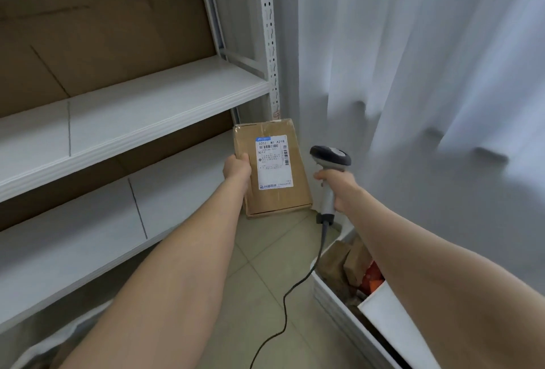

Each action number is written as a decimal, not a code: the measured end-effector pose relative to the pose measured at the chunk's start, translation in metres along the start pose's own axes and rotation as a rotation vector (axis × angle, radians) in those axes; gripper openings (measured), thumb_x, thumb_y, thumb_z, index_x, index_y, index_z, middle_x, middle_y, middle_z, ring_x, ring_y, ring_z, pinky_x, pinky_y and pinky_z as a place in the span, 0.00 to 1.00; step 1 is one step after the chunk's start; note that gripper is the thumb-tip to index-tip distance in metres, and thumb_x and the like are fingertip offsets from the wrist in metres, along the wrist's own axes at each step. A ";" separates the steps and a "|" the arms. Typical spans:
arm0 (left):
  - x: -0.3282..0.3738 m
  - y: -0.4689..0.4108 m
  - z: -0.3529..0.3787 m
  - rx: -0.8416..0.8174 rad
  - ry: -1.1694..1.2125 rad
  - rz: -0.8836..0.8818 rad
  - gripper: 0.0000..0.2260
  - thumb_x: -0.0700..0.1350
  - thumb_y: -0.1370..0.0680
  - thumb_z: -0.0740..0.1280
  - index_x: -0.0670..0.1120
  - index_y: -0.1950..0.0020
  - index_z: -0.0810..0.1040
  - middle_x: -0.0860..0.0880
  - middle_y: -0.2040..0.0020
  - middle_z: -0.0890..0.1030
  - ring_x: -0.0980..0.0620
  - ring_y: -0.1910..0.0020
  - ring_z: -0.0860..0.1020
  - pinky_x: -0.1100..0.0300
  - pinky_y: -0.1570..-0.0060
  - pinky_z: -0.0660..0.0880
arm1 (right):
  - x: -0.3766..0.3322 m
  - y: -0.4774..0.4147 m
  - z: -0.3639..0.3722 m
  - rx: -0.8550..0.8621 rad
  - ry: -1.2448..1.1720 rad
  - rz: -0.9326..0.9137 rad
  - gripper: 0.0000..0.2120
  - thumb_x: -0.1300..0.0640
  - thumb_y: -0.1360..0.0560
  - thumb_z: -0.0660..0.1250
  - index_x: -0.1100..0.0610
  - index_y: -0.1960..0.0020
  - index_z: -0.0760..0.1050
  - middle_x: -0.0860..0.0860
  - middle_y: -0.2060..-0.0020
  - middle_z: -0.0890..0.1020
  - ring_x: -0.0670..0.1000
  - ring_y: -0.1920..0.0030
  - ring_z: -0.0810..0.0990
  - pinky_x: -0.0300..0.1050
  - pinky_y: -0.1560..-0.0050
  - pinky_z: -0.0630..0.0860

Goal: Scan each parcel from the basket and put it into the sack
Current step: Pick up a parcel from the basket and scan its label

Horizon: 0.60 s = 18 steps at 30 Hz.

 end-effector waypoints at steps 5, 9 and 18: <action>-0.035 0.021 -0.068 0.063 0.067 -0.080 0.14 0.50 0.19 0.58 0.43 0.39 0.72 0.44 0.45 0.79 0.44 0.47 0.78 0.49 0.44 0.76 | 0.040 0.043 0.059 -0.220 -0.048 0.070 0.17 0.61 0.28 0.73 0.60 0.42 0.73 0.59 0.46 0.81 0.60 0.46 0.81 0.58 0.43 0.78; -0.078 0.058 -0.121 -0.105 0.103 -0.234 0.14 0.44 0.24 0.68 0.42 0.40 0.72 0.46 0.46 0.80 0.45 0.47 0.78 0.50 0.47 0.76 | 0.071 0.078 0.096 -0.245 -0.051 0.054 0.12 0.64 0.29 0.74 0.60 0.48 0.74 0.58 0.48 0.81 0.59 0.46 0.81 0.58 0.42 0.78; -0.171 0.113 -0.279 0.039 0.208 -0.272 0.17 0.34 0.23 0.64 0.41 0.35 0.73 0.44 0.43 0.80 0.45 0.50 0.79 0.54 0.58 0.77 | 0.134 0.162 0.206 -0.372 0.060 0.045 0.22 0.61 0.27 0.72 0.64 0.35 0.72 0.55 0.48 0.78 0.54 0.46 0.78 0.51 0.38 0.75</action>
Point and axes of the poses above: each hand's wrist, its own y-axis away from the middle knuckle, its own z-axis out of the palm, x = y × z, the point moved 7 cm from there along -y, towards the middle knuckle
